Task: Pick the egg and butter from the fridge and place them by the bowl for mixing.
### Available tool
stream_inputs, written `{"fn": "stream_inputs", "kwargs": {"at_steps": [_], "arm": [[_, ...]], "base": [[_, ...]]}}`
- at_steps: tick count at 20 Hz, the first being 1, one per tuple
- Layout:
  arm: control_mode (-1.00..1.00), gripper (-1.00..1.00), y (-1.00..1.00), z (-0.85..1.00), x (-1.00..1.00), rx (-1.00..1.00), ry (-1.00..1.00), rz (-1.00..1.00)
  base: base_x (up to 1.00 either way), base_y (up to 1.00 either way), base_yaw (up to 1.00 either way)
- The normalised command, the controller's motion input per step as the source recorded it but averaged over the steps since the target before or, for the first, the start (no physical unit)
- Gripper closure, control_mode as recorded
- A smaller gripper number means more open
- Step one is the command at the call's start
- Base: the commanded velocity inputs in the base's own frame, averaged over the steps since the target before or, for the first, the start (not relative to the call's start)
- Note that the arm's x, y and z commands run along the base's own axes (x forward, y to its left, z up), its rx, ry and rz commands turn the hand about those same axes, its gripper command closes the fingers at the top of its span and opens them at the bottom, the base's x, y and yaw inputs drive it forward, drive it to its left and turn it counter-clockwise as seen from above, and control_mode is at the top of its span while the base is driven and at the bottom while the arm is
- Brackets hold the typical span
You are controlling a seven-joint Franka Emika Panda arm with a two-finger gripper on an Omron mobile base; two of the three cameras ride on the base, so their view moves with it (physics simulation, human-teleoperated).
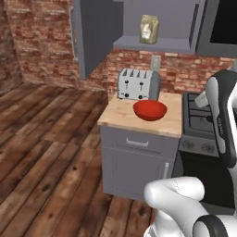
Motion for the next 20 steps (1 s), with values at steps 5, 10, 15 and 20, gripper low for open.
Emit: {"fn": "stream_inputs", "kwargs": {"at_steps": [5,10,15,20], "arm": [[1.0,1.0,0.0,0.0,0.0,0.0,0.0,0.0],[1.0,1.0,0.0,0.0,0.0,0.0,0.0,0.0],[1.0,1.0,0.0,0.0,0.0,0.0,0.0,0.0],[1.0,1.0,0.0,0.0,0.0,0.0,0.0,0.0]], "base": [[0.64,0.13,-0.3],[0.44,0.26,-0.48],[0.39,0.33,-0.49],[0.19,0.55,-0.29]]}}
